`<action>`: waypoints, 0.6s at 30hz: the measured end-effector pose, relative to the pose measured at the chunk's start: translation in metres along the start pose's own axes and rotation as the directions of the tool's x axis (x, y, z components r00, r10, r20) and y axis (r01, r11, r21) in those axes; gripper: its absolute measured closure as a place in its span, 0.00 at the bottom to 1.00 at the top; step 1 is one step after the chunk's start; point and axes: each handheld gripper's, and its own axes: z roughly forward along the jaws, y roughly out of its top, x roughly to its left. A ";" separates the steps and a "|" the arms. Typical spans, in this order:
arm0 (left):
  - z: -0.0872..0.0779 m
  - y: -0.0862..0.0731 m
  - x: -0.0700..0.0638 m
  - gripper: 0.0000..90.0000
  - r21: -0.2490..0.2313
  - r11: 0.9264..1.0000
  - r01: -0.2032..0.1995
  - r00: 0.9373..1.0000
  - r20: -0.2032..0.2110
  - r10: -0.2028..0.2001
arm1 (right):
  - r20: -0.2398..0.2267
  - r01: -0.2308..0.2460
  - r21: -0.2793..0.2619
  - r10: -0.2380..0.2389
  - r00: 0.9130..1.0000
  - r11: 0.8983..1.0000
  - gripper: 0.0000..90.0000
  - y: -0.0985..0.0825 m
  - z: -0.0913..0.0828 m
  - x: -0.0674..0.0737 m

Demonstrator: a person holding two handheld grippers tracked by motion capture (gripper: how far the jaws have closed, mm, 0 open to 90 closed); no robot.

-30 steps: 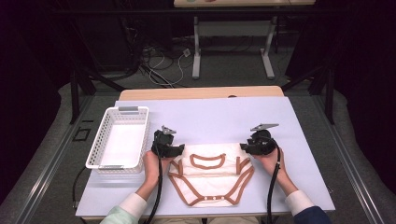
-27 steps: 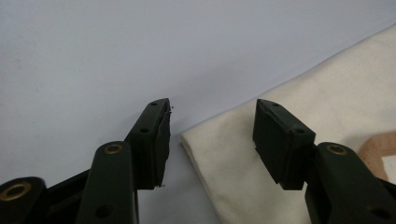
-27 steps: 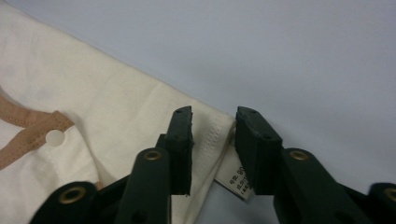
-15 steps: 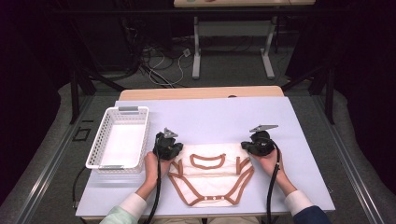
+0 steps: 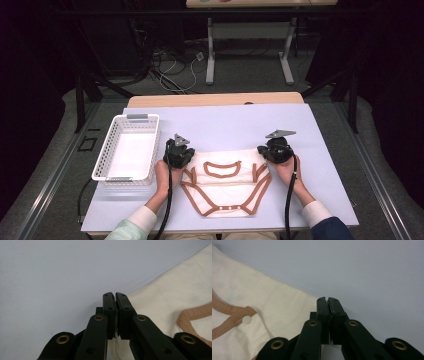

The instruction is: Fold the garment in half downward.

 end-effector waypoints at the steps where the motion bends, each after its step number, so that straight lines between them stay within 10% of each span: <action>1: 0.000 0.001 0.001 0.97 0.006 1.000 -0.013 1.000 -0.007 0.013 | 0.005 0.003 -0.005 -0.003 1.000 1.000 0.98 0.001 0.000 0.000; 11: 0.010 0.001 0.001 0.91 0.019 1.000 -0.016 0.999 -0.045 0.017 | 0.018 -0.004 0.013 0.003 1.000 1.000 0.93 0.003 0.006 -0.002; 18: -0.003 0.005 -0.002 0.52 0.001 1.000 -0.025 1.000 -0.019 0.025 | 0.006 -0.006 -0.009 0.006 1.000 1.000 0.61 0.003 -0.005 -0.003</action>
